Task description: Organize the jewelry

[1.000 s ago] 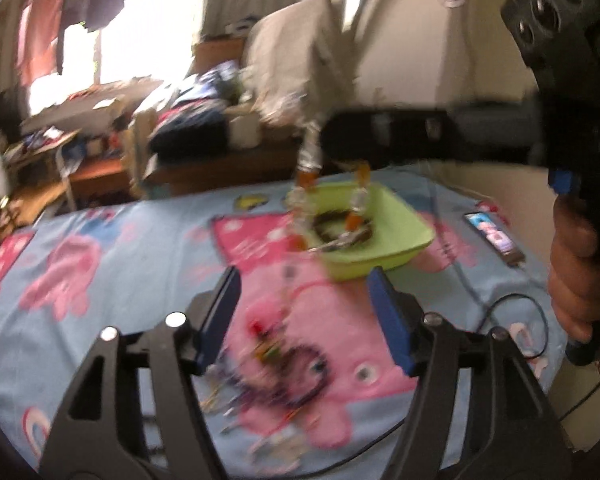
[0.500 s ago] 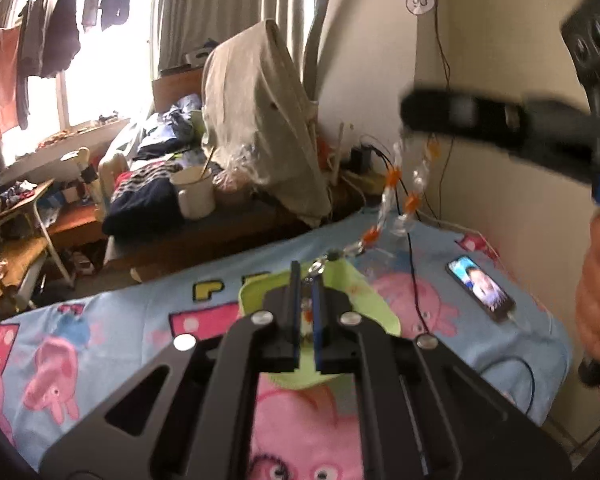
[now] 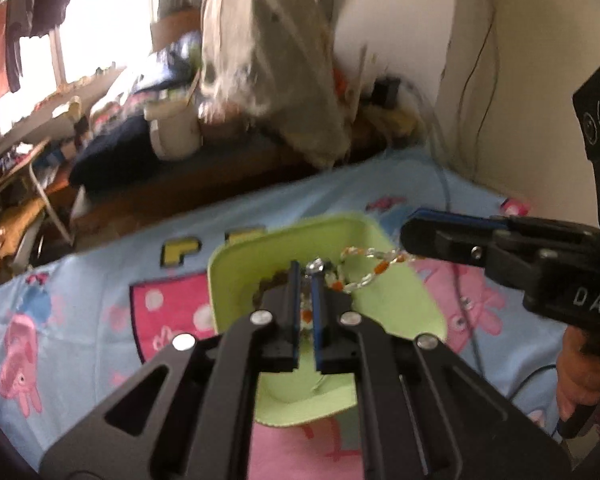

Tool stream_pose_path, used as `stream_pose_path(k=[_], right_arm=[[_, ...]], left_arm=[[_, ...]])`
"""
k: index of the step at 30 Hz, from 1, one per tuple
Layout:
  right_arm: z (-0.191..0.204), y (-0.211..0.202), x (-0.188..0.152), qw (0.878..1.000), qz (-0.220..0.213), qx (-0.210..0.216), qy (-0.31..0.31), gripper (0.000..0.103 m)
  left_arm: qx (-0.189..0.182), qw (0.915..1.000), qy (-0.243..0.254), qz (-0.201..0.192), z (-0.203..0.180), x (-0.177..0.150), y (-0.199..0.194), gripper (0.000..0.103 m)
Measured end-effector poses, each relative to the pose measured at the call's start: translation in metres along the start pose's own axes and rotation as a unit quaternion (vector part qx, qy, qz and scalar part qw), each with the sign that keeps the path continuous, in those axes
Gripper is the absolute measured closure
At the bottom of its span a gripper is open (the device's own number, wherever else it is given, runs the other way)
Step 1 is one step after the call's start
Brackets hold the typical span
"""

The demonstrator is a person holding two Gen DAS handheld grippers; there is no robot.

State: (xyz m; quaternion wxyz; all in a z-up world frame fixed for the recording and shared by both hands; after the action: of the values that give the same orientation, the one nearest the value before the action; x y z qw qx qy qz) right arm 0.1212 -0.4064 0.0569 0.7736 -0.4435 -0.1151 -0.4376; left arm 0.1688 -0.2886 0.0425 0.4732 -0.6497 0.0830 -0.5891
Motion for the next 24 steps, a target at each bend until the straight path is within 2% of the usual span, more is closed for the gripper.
stream_pose_path(k=[3, 5, 6, 7, 8, 12, 16, 21, 24], right_arm=[[-0.016, 0.013, -0.005, 0.999, 0.024, 0.010, 0.043, 0.103], [-0.019, 0.015, -0.007, 0.998, 0.025, 0.015, 0.052, 0.103], [-0.018, 0.014, -0.007, 0.998, 0.024, 0.015, 0.051, 0.103], [-0.017, 0.012, -0.007, 0.998, 0.022, 0.016, 0.051, 0.096], [-0.014, 0.008, -0.008, 0.998, 0.019, 0.018, 0.052, 0.089], [0.004, -0.012, -0.012, 0.999, 0.003, 0.032, 0.043, 0.088], [0.032, -0.028, -0.035, 0.999, 0.008, 0.044, -0.010, 0.088], [0.063, -0.014, -0.094, 0.993, 0.056, 0.033, -0.094, 0.088], [0.073, 0.009, -0.128, 0.988, 0.097, 0.025, -0.121, 0.094]], left_arm=[[-0.004, 0.9993, -0.014, 0.035, 0.005, -0.010, 0.015, 0.082], [0.002, 0.9990, -0.023, 0.038, 0.010, -0.014, 0.012, 0.058], [0.006, 0.9990, -0.025, 0.036, 0.013, -0.016, 0.009, 0.053], [0.011, 0.9990, -0.027, 0.032, 0.016, -0.016, 0.004, 0.047], [0.015, 0.9991, -0.030, 0.026, 0.019, -0.017, -0.002, 0.047], [0.025, 0.9989, -0.040, 0.004, 0.033, -0.022, -0.033, 0.047], [0.036, 0.9976, -0.055, -0.020, 0.055, -0.049, -0.080, 0.047], [0.068, 0.9951, -0.067, -0.023, 0.083, -0.109, -0.131, 0.047], [0.086, 0.9929, -0.081, -0.015, 0.098, -0.151, -0.155, 0.047]])
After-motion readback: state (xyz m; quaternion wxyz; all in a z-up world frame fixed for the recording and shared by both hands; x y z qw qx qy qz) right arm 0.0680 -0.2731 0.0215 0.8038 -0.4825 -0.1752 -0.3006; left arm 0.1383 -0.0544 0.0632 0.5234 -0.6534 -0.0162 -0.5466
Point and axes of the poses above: each gripper's, at about its wrist camera, not at the fingertips, and y roughly the way its jaws point, z to its left, x to its top, the point moved 4 cm from there along y, roughly the way its jaws point, and after that the axes turned 14 degrees about y, right-handed, at the moved point
